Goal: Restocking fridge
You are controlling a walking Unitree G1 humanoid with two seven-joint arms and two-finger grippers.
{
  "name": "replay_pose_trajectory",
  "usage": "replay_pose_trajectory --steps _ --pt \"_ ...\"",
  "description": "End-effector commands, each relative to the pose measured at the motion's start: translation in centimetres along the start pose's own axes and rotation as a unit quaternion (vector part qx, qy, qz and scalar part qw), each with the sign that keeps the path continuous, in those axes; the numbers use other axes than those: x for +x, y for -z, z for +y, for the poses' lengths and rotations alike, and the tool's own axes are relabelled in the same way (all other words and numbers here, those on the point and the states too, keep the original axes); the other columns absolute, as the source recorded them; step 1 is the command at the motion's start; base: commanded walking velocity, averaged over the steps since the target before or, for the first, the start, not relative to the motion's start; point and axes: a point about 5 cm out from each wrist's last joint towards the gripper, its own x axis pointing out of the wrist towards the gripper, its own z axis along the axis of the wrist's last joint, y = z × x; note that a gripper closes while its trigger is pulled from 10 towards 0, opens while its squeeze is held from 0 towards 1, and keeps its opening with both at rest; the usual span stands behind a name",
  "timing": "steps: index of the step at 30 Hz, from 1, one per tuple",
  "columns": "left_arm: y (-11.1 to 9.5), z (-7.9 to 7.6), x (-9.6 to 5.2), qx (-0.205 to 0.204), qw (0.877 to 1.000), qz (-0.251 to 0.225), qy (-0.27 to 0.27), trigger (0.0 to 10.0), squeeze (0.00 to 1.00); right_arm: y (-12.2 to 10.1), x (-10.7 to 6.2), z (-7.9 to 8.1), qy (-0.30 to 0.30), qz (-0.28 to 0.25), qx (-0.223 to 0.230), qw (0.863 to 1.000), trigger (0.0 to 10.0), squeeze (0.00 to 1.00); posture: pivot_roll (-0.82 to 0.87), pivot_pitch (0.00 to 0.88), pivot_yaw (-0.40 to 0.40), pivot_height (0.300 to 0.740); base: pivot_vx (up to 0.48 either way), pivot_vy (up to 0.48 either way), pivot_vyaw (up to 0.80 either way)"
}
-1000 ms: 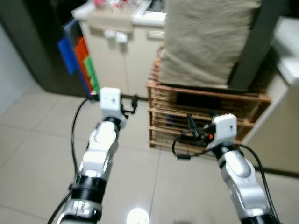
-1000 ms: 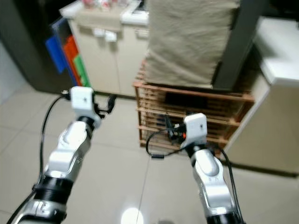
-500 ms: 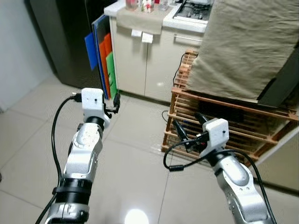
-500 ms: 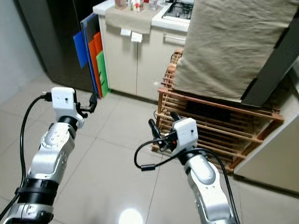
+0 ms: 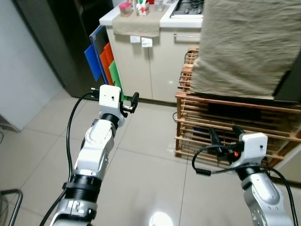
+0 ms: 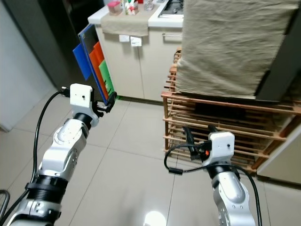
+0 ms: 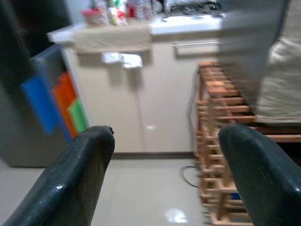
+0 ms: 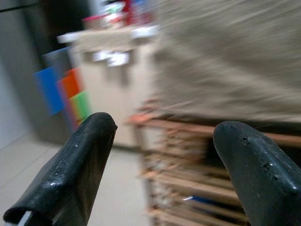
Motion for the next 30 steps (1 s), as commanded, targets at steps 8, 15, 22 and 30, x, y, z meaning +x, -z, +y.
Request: replay_pose_trajectory --steps 8,15,22,30 --pt "-0.1 -0.1 -2.1 -0.044 0.999 -0.023 0.011 10.0 0.0 0.7 1.1 -1.0 0.075 0.018 0.04 0.996 10.0 0.0 -0.08 0.0 0.02 0.74 0.472 0.0 0.0" --pt "0.2 -0.5 -2.3 -0.039 0.999 -0.025 0.017 10.0 0.0 0.7 2.5 -0.9 0.074 0.02 0.03 0.997 10.0 0.0 -0.07 0.0 0.016 0.74 0.134 0.0 0.0" --pt "-0.1 -0.4 -0.4 -0.04 0.999 -0.014 0.023 10.0 0.0 -0.1 3.6 -1.6 0.08 0.007 0.016 0.997 10.0 0.0 -0.1 0.0 0.006 0.74 0.0 0.48 0.0" --pt "0.7 -1.5 0.0 -0.049 0.998 -0.005 0.036 10.0 0.0 -0.2 3.8 -2.7 0.083 0.02 0.003 0.996 10.0 0.0 -0.13 0.0 -0.035 0.74 0.0 0.48 -0.24"
